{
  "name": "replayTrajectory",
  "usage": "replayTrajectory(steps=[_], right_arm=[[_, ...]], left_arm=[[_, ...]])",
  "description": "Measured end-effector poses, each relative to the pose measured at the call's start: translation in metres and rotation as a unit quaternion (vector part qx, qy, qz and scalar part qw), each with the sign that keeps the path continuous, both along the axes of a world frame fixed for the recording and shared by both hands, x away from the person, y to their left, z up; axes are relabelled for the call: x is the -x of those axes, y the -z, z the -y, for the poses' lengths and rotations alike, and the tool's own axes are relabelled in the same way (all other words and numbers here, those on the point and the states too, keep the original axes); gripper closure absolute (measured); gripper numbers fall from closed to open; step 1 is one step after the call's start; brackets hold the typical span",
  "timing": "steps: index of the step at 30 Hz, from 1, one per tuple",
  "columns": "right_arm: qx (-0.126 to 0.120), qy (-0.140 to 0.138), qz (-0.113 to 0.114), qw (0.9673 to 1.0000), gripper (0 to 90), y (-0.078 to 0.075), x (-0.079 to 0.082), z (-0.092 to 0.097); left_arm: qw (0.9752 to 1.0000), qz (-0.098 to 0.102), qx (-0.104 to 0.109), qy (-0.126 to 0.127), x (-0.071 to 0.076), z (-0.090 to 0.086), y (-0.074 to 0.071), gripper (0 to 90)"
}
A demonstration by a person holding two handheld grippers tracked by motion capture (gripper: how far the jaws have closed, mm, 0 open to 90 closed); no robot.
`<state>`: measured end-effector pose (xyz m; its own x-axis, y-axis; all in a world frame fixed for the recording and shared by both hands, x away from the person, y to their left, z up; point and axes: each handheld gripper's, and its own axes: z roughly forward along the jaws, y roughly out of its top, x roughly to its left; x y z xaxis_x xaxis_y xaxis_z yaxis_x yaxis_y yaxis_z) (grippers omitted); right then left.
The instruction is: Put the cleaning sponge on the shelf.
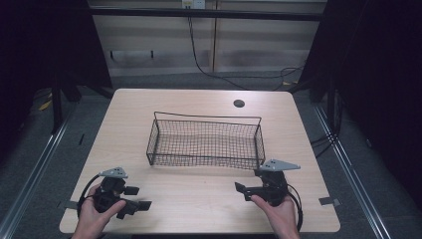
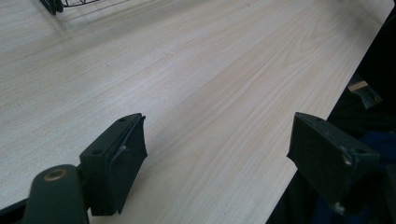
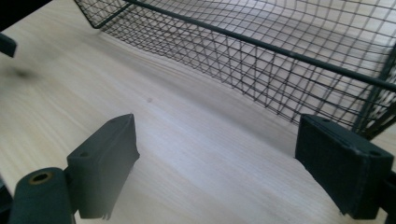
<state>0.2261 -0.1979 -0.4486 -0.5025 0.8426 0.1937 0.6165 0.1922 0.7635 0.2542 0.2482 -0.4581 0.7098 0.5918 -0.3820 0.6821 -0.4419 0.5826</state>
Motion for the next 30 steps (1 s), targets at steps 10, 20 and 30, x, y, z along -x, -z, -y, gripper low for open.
replayTrajectory(steps=[10,20,30], right_arm=[[-0.001,0.022,0.011,0.9997,13.6,-0.004,0.0,-0.003],[0.015,0.012,0.008,0.9998,13.3,-0.012,0.0,-0.002],[0.03,0.041,0.043,0.9978,13.5,-0.028,0.001,0.012]], left_arm=[[1.0,-0.001,0.0,-0.001,0.0,0.0,0.0,18.7],[1.0,-0.001,-0.001,0.001,0.0,0.0,0.0,18.7],[1.0,-0.002,0.0,0.001,0.0,0.0,0.0,18.7]])
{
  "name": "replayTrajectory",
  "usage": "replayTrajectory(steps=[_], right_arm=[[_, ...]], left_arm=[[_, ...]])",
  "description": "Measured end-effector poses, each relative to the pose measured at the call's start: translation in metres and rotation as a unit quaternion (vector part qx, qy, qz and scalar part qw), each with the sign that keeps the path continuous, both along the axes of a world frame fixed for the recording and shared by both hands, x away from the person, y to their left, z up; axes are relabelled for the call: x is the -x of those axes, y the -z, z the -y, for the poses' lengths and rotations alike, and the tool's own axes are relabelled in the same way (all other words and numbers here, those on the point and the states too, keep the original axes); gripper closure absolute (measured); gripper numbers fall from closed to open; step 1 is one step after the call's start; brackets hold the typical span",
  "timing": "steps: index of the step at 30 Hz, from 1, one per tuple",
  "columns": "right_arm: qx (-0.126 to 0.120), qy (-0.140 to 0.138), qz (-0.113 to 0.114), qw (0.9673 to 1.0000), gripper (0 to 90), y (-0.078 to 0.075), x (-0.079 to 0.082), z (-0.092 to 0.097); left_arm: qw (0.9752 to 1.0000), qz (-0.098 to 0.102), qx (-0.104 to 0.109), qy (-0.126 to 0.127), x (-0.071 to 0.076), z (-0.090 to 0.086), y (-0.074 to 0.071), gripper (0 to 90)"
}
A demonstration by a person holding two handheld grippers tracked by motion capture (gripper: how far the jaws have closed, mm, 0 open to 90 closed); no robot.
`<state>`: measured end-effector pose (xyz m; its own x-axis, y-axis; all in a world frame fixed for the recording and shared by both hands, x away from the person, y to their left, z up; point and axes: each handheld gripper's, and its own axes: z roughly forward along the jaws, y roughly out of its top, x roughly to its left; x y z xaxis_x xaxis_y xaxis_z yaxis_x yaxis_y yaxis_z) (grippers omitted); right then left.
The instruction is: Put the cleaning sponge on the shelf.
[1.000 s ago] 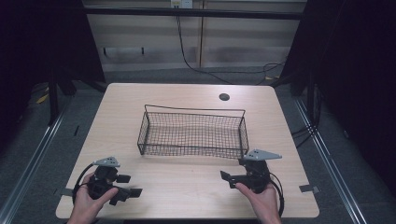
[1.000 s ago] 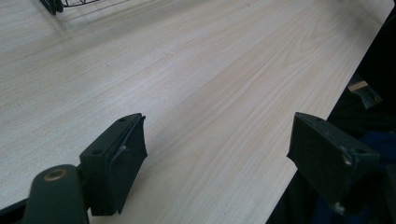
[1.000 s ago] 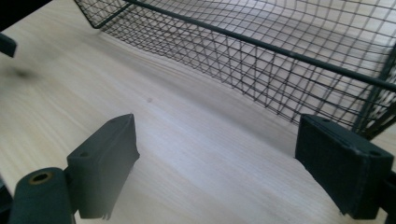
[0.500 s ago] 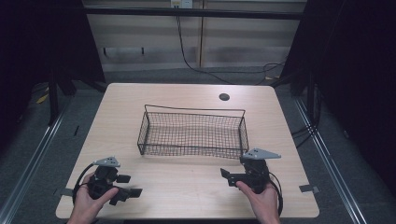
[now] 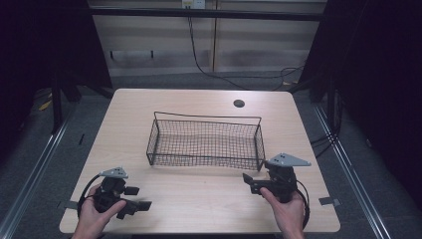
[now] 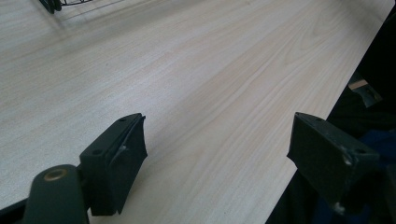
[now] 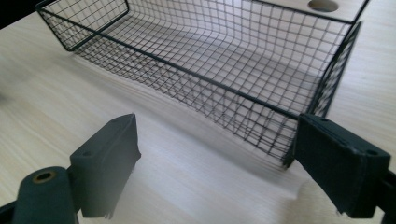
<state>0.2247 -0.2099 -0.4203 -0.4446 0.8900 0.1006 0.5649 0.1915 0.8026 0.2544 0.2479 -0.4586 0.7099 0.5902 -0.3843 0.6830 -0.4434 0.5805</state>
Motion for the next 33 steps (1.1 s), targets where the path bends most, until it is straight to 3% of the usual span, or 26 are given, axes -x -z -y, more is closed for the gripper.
replayTrajectory(steps=[3,5,6,20,22,23,25,33], right_arm=[[0.0,0.006,-0.002,1.0,13.5,-0.001,0.0,0.003],[-0.019,-0.007,-0.032,0.9993,13.0,-0.002,-0.002,0.008],[-0.023,-0.011,-0.036,0.999,12.8,-0.004,-0.003,0.01],[-0.041,0.018,-0.059,0.9972,12.4,-0.014,-0.002,0.034],[-0.07,-0.01,-0.082,0.9941,22.4,-0.014,-0.005,0.039],[-0.075,-0.008,-0.087,0.9933,19.0,-0.014,-0.005,0.04],[-0.067,0.002,-0.083,0.9943,15.7,-0.015,-0.005,0.04],[-0.067,-0.005,-0.108,0.9919,17.2,-0.021,-0.008,0.047]], left_arm=[[1.0,0.0,-0.001,0.001,0.0,0.0,0.0,18.7],[1.0,0.0,-0.001,0.001,0.0,0.0,0.0,18.7],[1.0,0.001,-0.002,0.001,0.0,0.0,0.0,18.7],[1.0,0.001,-0.002,0.0,0.0,0.0,0.0,18.7],[1.0,0.001,-0.002,-0.001,0.0,0.0,0.0,18.7],[1.0,0.001,-0.002,-0.001,0.0,0.0,0.0,18.7],[1.0,0.001,-0.001,0.0,0.0,0.0,0.0,18.7],[1.0,0.001,-0.002,0.002,0.0,0.0,0.0,18.7]])
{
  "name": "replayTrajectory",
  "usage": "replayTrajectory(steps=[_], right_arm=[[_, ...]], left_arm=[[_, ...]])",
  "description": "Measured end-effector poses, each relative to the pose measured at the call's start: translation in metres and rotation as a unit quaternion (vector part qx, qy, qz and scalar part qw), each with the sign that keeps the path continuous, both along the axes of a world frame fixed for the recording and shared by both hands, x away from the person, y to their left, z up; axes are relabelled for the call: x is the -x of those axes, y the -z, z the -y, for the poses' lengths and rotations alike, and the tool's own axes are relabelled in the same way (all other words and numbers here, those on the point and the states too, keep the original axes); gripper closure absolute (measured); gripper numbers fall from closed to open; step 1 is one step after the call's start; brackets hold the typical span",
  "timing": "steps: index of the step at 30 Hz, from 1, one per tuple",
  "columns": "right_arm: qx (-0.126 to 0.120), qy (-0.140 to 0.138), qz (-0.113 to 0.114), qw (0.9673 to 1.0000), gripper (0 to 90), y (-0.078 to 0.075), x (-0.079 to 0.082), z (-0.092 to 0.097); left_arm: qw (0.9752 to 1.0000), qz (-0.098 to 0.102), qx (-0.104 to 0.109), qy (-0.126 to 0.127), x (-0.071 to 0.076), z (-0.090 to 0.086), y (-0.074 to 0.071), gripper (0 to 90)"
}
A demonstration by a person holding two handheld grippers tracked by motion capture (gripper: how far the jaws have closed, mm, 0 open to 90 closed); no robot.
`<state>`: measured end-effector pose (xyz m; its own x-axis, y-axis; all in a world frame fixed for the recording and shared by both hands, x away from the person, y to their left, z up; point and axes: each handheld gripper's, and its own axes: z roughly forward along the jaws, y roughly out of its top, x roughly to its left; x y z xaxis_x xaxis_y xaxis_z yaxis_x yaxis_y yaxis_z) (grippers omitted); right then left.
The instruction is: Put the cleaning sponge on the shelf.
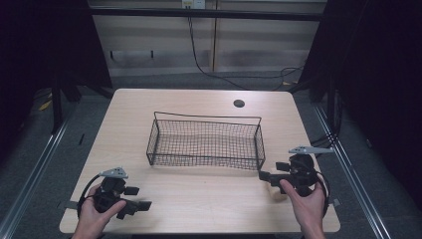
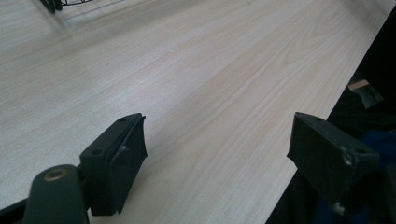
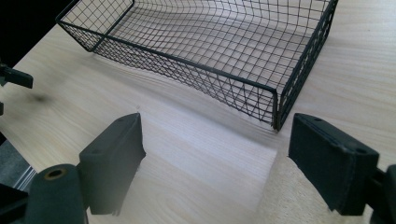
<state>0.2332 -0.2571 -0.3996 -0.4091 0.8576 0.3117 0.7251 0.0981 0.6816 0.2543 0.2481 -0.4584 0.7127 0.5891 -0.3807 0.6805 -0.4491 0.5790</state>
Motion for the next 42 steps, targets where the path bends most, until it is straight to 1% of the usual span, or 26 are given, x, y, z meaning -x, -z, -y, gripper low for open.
replayTrajectory(steps=[2,4,6,7,8,10,11,12,13,16,17,21,22,23,25,27,29,30,31,32,33,36,37,38,41,42], right_arm=[[-0.004,-0.002,-0.009,1.0,14.9,-0.001,-0.002,0.004],[-0.011,-0.003,-0.015,0.9998,15.2,-0.002,-0.002,0.008],[-0.011,-0.004,-0.019,0.9998,15.2,-0.003,-0.002,0.01],[-0.005,-0.007,-0.026,0.9996,15.3,-0.004,-0.003,0.011],[-0.004,-0.008,-0.027,0.9996,15.4,-0.004,-0.003,0.012],[-0.005,-0.011,-0.035,0.9993,17.4,-0.005,-0.004,0.013],[-0.005,-0.017,-0.038,0.9991,21.1,-0.007,-0.005,0.013],[-0.005,-0.017,-0.038,0.9991,21.1,-0.007,-0.005,0.013],[0.005,-0.02,-0.051,0.9985,22.2,-0.009,-0.006,0.014],[0.013,-0.023,-0.062,0.9977,21.9,-0.012,-0.008,0.014],[0.02,-0.022,-0.069,0.9972,21.6,-0.013,-0.009,0.014],[0.041,-0.022,-0.091,0.9947,22.9,-0.015,-0.015,0.016],[0.043,-0.024,-0.101,0.9937,23.3,-0.016,-0.017,0.016],[0.042,-0.027,-0.105,0.9932,23.9,-0.015,-0.018,0.016],[0.046,-0.022,-0.119,0.9916,25.2,-0.014,-0.02,0.017],[0.055,-0.019,-0.131,0.9897,25.4,-0.012,-0.023,0.017],[0.069,-0.016,-0.145,0.9868,24.4,-0.009,-0.026,0.018],[0.069,-0.016,-0.145,0.9868,24.4,-0.009,-0.026,0.018],[0.072,-0.015,-0.157,0.9849,25.7,-0.006,-0.029,0.02],[0.07,-0.012,-0.16,0.9846,26.4,-0.006,-0.03,0.021],[0.068,-0.008,-0.16,0.9848,26.3,-0.005,-0.03,0.022],[0.079,0.0,-0.173,0.9819,24.4,-0.003,-0.033,0.025],[0.079,0.0,-0.173,0.9819,24.4,-0.003,-0.033,0.025],[0.084,0.008,-0.182,0.9796,23.6,-0.001,-0.035,0.028],[0.089,0.004,-0.189,0.978,22.4,0.003,-0.037,0.031],[0.087,0.004,-0.198,0.9763,21.6,0.004,-0.037,0.031]], left_arm=[[1.0,0.0,0.0,0.0,0.0,0.0,0.0,18.7],[1.0,0.0,0.001,0.0,0.0,0.0,0.0,18.6],[1.0,0.0,0.0,-0.001,0.0,0.0,0.0,18.6],[1.0,0.0,0.001,-0.002,0.0,0.0,0.0,18.7],[1.0,0.001,0.002,-0.003,0.0,0.001,0.0,18.7],[1.0,0.001,-0.001,-0.001,0.0,0.0,0.0,18.7],[1.0,0.001,0.0,-0.001,0.0,0.0,0.0,18.7],[1.0,0.001,0.0,-0.001,0.0,0.0,0.0,18.7],[1.0,0.0,0.0,0.0,0.0,0.0,0.0,18.7],[1.0,0.0,0.0,-0.001,0.0,0.0,0.0,18.6],[1.0,0.001,0.001,0.0,0.0,0.0,0.0,18.7],[1.0,0.001,0.0,0.0,0.0,0.0,0.0,18.7],[1.0,0.0,0.001,-0.001,0.0,0.0,0.0,18.6],[1.0,0.0,0.001,-0.003,0.0,0.0,0.0,18.7],[1.0,0.001,0.0,0.0,0.0,0.0,0.0,18.7],[1.0,0.001,0.001,0.001,0.0,0.0,0.0,18.6],[1.0,-0.001,0.001,0.002,0.0,0.0,0.0,18.7],[1.0,-0.001,0.001,0.002,0.0,0.0,0.0,18.7],[1.0,-0.002,0.001,0.002,0.0,0.0,0.0,18.7],[1.0,-0.001,0.001,0.0,0.0,0.0,0.0,18.6],[1.0,0.0,0.001,0.0,0.0,0.0,0.0,18.6],[1.0,-0.001,0.001,0.002,0.0,0.0,0.0,18.6],[1.0,-0.001,0.001,0.002,0.0,0.0,0.0,18.7],[1.0,-0.001,0.001,0.0,0.0,0.0,0.0,18.6],[1.0,-0.001,0.001,-0.002,0.0,0.001,0.001,18.7],[1.0,-0.003,0.0,-0.001,0.0,0.001,0.0,18.7]])
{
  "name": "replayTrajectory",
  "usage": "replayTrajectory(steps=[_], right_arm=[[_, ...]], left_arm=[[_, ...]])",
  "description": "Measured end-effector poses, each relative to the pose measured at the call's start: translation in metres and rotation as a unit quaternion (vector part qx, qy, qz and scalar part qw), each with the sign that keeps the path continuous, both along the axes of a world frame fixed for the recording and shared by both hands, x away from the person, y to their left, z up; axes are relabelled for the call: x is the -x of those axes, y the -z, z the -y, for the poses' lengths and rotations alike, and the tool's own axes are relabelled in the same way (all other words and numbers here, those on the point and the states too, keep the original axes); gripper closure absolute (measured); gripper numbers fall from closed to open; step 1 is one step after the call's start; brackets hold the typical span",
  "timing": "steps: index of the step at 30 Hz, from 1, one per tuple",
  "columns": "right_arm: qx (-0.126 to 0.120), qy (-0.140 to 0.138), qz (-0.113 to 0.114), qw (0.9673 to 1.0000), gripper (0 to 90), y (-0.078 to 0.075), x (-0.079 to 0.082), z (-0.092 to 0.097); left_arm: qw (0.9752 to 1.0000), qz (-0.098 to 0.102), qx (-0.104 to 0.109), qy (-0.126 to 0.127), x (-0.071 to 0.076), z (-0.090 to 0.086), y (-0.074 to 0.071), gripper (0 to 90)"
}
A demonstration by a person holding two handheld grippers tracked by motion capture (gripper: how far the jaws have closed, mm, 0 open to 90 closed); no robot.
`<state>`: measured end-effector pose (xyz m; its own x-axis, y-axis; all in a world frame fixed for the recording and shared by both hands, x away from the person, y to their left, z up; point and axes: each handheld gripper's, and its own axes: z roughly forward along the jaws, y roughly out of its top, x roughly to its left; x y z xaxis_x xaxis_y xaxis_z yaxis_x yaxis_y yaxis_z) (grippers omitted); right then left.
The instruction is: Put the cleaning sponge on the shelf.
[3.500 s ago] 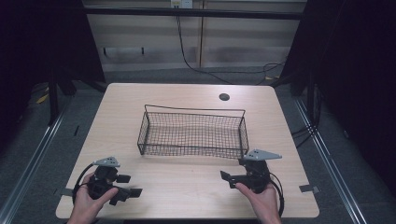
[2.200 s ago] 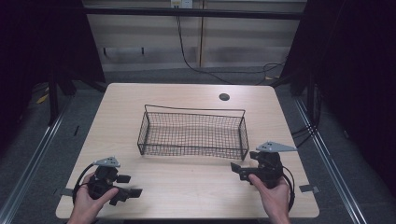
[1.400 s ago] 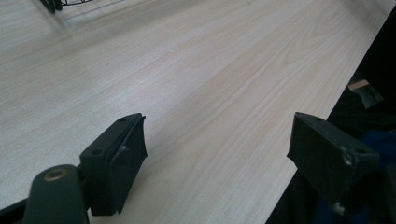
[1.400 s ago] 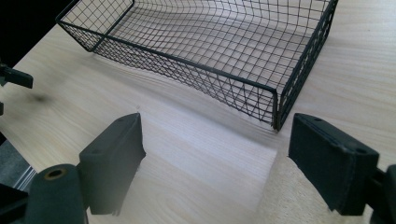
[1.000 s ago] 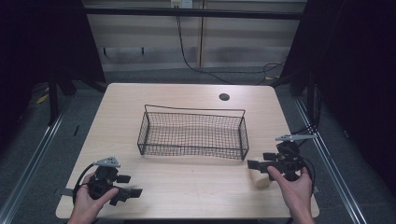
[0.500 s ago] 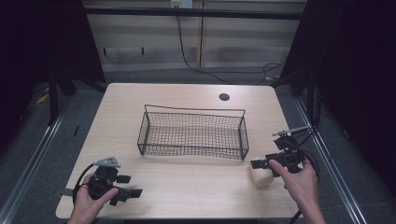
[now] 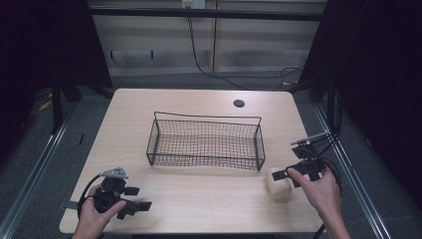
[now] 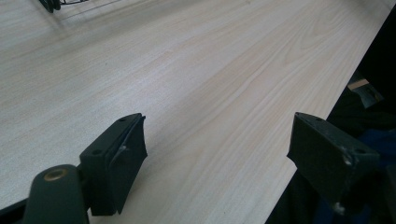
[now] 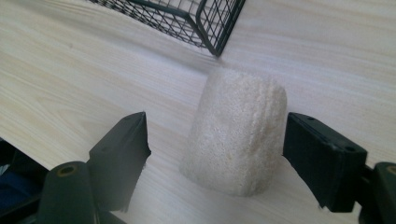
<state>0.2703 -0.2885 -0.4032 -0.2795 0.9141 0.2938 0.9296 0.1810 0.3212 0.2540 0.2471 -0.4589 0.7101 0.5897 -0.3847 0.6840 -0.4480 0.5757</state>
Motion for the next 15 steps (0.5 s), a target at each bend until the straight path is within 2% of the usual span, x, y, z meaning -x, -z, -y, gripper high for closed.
replayTrajectory(steps=[7,15], right_arm=[[0.001,-0.004,-0.031,0.9995,20.3,0.007,-0.004,0.003],[0.015,-0.011,-0.056,0.9982,22.5,0.014,-0.011,0.001]], left_arm=[[1.0,0.001,-0.001,0.001,0.0,0.0,0.0,18.7],[1.0,0.002,0.001,0.0,0.0,0.0,0.0,18.7]])
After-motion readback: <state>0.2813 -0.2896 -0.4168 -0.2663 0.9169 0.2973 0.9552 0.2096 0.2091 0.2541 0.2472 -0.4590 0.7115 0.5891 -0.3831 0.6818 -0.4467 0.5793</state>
